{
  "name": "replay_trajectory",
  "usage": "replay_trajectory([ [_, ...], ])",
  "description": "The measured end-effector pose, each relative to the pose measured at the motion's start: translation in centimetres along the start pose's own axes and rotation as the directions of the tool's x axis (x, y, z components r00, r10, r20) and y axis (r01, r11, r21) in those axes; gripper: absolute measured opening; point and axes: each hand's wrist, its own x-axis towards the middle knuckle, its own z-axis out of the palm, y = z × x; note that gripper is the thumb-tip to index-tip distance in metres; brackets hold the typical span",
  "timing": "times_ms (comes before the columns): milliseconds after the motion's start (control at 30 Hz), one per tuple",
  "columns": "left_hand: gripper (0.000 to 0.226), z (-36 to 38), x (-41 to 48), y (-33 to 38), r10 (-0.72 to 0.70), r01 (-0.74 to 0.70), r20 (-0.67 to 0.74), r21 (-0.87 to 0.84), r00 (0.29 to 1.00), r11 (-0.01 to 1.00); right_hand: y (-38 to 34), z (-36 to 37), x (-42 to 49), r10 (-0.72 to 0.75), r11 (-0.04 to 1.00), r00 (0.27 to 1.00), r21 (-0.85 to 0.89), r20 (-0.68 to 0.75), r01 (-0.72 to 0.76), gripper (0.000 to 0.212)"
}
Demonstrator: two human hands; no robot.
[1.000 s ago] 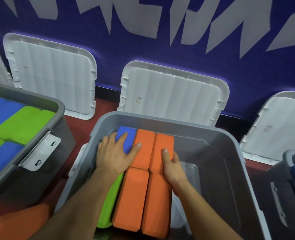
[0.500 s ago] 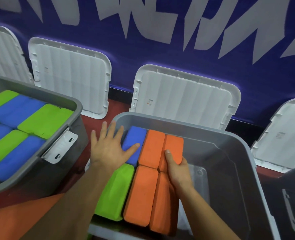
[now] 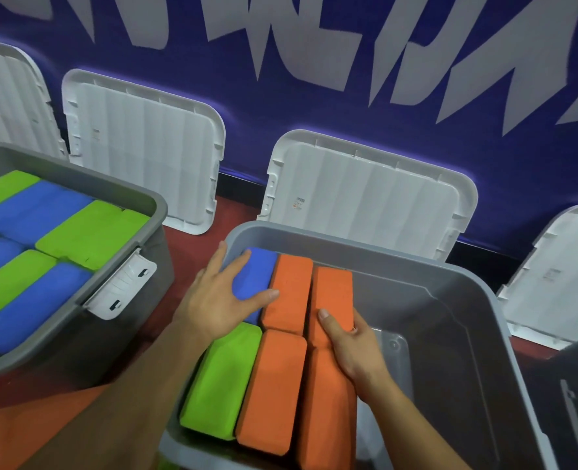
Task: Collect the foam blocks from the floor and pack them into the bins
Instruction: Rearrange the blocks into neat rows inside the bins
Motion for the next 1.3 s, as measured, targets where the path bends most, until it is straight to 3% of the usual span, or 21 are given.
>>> replay_trajectory([
  [100, 0.127, -0.1, 0.0, -0.2, -0.005, 0.005, -0.005, -0.034, 1.000, 0.999, -0.3, 1.0, 0.2, -0.007, 0.999, 0.999, -0.035, -0.051, 0.005, 0.061],
  [200, 0.125, -0.1, -0.3, -0.2, 0.009, -0.009, -0.003, -0.019, 1.000, 1.000, -1.1, 1.8, 0.6, -0.042, 0.994, 0.988, -0.104, -0.148, 0.027, 0.058],
  [267, 0.122, -0.2, -0.6, 0.0, 0.003, -0.004, 0.029, 0.039, 1.000, 0.999, -1.4, 2.0, 0.5, -0.033, 0.995, 0.988, -0.099, -0.153, 0.018, 0.055],
  [367, 0.117, -0.4, -0.8, 0.0, 0.004, -0.012, 0.072, 0.114, 0.997, 0.993, -1.3, 1.4, -0.1, 0.010, 1.000, 0.993, 0.013, -0.115, -0.008, 0.067],
  [467, 0.112, -0.1, -1.0, 0.3, 0.096, -0.096, 0.014, 0.319, 0.995, 0.943, -0.8, 0.4, -1.5, 0.045, 0.989, 0.996, 0.146, -0.079, -0.033, 0.077],
  [533, 0.118, 0.2, -1.2, 0.7, 0.139, -0.127, -0.002, 0.389, 0.990, 0.913, -0.4, 0.4, -2.7, 0.007, 0.993, 0.995, 0.117, -0.099, 0.005, 0.072],
  [633, 0.119, 0.4, -1.1, 0.5, 0.121, -0.113, -0.009, 0.297, 0.993, 0.948, -0.4, 1.7, -3.3, -0.026, 0.996, 0.994, 0.082, -0.105, 0.035, 0.085],
  [767, 0.098, 0.0, -1.0, 0.0, 0.129, -0.123, -0.009, 0.255, 0.992, 0.959, 0.1, 2.8, -2.8, -0.025, 0.999, 0.980, 0.016, -0.195, 0.029, 0.105],
  [900, 0.100, 0.1, -0.8, -0.2, 0.136, -0.125, -0.023, 0.263, 0.990, 0.957, 0.6, 2.0, -3.2, 0.006, 0.993, 0.994, 0.120, -0.111, 0.007, 0.059],
  [933, 0.099, 0.1, -0.8, -0.2, 0.140, -0.128, -0.022, 0.276, 0.990, 0.953, 0.7, 1.8, -3.4, 0.020, 0.993, 0.996, 0.120, -0.084, -0.010, 0.056],
  [1033, 0.085, 0.3, -0.8, -0.1, 0.135, -0.128, -0.008, 0.282, 0.991, 0.951, 1.4, 1.9, -3.8, -0.057, 0.998, 0.996, -0.017, -0.070, 0.056, 0.087],
  [1100, 0.076, 0.3, -0.6, -0.1, 0.128, -0.125, 0.008, 0.267, 0.992, 0.955, 1.7, 2.0, -3.7, -0.080, 0.995, 0.992, -0.073, -0.098, 0.073, 0.084],
  [1167, 0.077, 0.1, -0.7, -0.2, 0.118, -0.120, 0.020, 0.251, 0.993, 0.961, 1.2, 2.2, -3.2, -0.088, 0.990, 0.990, -0.115, -0.108, 0.075, 0.078],
  [1300, 0.094, 0.0, -1.0, 0.1, 0.153, -0.147, 0.003, 0.299, 0.988, 0.943, 1.0, 1.9, -3.0, -0.054, 0.980, 0.994, -0.197, -0.092, 0.035, 0.103],
])
